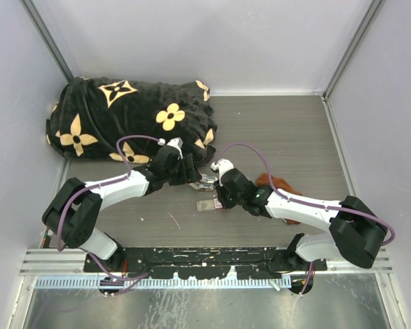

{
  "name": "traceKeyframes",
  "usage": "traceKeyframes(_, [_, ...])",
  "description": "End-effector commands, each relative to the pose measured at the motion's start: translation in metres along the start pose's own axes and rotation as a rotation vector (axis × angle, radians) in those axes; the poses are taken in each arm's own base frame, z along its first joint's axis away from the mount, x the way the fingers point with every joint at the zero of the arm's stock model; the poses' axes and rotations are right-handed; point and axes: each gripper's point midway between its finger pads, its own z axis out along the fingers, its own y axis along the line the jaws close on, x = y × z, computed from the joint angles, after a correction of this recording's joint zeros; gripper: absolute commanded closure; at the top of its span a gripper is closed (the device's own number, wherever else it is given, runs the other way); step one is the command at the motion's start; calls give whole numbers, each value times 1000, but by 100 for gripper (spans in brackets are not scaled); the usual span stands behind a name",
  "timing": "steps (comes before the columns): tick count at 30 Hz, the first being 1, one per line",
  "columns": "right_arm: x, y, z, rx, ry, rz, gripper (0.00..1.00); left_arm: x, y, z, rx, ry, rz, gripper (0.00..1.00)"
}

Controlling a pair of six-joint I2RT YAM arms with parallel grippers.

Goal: Load the staples into the stapler
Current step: Adjust the stapler at the center of the board.

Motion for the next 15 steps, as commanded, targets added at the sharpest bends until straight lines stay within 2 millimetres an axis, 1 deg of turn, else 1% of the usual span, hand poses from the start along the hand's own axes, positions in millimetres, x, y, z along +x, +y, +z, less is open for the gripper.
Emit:
traceKeyframes(1, [-19, 7, -4, -30, -79, 19, 75, -21, -21, 3, 48, -56, 38, 32])
traceKeyframes(5, [-18, 9, -2, -39, -78, 19, 75, -21, -18, 10, 22, -47, 61, 33])
traceKeyframes(7, [-19, 10, -1, -42, -79, 20, 75, -21, -18, 13, 19, -42, 69, 36])
traceKeyframes(11, [-18, 10, 0, -45, -78, 21, 75, -21, -17, 18, 12, -35, 81, 44])
traceKeyframes(15, [-18, 11, 1, -45, -76, 22, 75, -18, -17, 22, 12, -19, 84, 55])
